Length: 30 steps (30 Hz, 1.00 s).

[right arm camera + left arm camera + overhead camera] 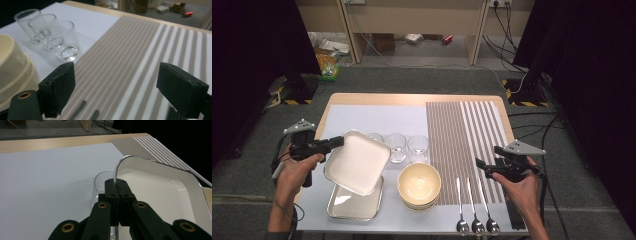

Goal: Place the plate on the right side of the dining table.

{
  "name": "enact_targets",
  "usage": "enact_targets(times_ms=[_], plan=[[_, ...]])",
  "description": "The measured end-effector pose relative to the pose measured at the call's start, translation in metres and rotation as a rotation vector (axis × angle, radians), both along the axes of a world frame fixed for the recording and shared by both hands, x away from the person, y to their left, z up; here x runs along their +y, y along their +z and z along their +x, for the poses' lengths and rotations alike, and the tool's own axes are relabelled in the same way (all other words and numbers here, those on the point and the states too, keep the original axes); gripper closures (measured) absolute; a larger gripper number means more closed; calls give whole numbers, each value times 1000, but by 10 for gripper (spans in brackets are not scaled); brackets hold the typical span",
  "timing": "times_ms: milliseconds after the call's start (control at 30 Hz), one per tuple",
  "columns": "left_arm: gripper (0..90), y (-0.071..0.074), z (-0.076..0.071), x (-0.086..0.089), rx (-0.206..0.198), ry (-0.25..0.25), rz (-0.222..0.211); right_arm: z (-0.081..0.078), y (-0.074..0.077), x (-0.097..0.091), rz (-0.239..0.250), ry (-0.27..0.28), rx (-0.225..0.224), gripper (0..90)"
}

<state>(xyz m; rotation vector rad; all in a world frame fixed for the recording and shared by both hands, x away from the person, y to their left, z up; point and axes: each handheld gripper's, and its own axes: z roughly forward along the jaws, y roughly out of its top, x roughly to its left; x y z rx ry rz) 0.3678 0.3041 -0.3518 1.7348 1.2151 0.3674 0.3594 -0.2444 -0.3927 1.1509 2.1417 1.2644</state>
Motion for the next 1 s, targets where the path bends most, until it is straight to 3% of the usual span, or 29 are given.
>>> enact_targets(times_ms=[233,333,400,533,867,1000], plan=[[885,8,14,-25,4,-37,4,7,20,30,8,76,-19,202],[885,12,19,-33,3,-48,1,9,27,44,51,115,-15,223],[885,15,22,-39,8,-60,-6,11,30,50,68,130,-9,240],[885,23,29,-50,1,-71,-9,14,35,63,56,149,-20,271],[885,25,42,-78,9,-100,-5,19,43,83,166,216,3,364],[886,25,47,-87,16,-114,-18,21,45,94,175,247,10,380]])
